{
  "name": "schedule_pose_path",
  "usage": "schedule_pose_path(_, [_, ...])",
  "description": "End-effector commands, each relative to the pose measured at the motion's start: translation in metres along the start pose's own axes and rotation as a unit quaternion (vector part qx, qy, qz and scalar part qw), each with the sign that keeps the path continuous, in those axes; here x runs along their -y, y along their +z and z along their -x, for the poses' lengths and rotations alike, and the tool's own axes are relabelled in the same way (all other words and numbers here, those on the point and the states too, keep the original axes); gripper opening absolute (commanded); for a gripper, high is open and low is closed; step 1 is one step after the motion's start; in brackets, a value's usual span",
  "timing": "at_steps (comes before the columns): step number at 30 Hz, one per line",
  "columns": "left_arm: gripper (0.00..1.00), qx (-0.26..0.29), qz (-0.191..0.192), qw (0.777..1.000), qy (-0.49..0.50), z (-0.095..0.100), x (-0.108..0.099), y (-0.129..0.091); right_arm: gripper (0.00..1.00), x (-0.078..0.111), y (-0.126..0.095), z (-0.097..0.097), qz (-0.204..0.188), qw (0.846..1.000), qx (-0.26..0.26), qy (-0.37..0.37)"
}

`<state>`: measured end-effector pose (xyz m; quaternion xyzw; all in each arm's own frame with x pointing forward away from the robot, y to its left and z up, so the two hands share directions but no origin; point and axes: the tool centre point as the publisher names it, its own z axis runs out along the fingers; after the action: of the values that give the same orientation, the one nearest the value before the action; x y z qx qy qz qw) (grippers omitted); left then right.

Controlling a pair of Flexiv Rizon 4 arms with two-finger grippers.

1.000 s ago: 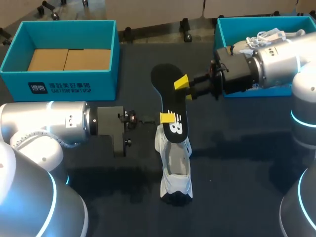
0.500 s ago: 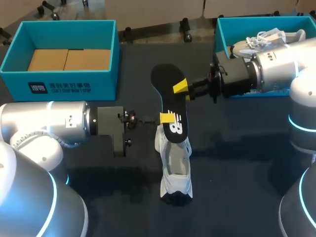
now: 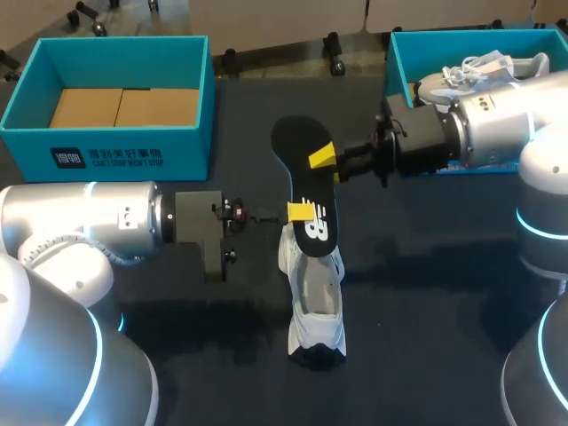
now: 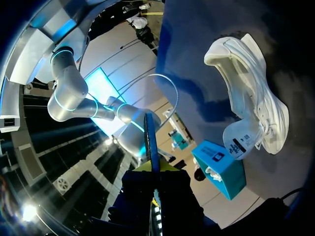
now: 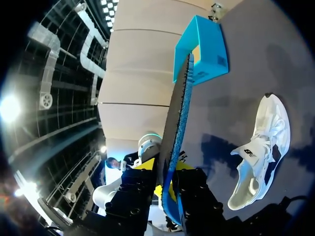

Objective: Take the shoe out of the shoebox, open the shoe tongue, remove and reinsert the insole, then place the shoe into the shoebox

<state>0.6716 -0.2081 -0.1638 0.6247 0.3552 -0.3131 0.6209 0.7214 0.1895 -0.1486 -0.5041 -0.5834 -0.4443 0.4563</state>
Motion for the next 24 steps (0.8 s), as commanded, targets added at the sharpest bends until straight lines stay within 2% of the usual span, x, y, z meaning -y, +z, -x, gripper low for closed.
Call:
schedule_pose_path(1, [0.0,-0.001,0.003,1.0,0.001,0.0002,0.0018,0.0011,0.16,0.0006,0.0022,-0.0052,0.002,1.0,0.008,0.0])
schedule_pose_path(9, [0.0,-0.001,0.003,1.0,0.001,0.0002,0.0018,0.0011,0.17,0.002,0.0015,-0.0061,0.008,1.0,0.01,0.002])
schedule_pose_path(13, [0.0,-0.001,0.003,1.0,0.001,0.0002,0.0018,0.0011,0.24,0.0028,0.0,-0.006,0.013,1.0,0.008,0.004])
schedule_pose_path(18, [0.0,-0.001,0.003,1.0,0.001,0.0002,0.0018,0.0011,0.27,0.0039,-0.0007,-0.0062,0.018,1.0,0.007,0.002])
schedule_pose_path(20, [0.0,-0.001,0.003,1.0,0.001,0.0002,0.0018,0.0011,0.23,0.0046,-0.0007,-0.0059,0.019,1.0,0.007,0.002])
schedule_pose_path(23, [0.0,-0.001,0.003,1.0,0.001,0.0002,0.0018,0.0011,0.0,0.005,-0.0005,-0.0055,0.022,1.0,0.006,0.002])
schedule_pose_path(24, [0.0,-0.001,0.003,1.0,0.001,0.0002,0.0018,0.0011,0.0,0.0051,-0.0004,-0.0054,0.023,1.0,0.006,0.002])
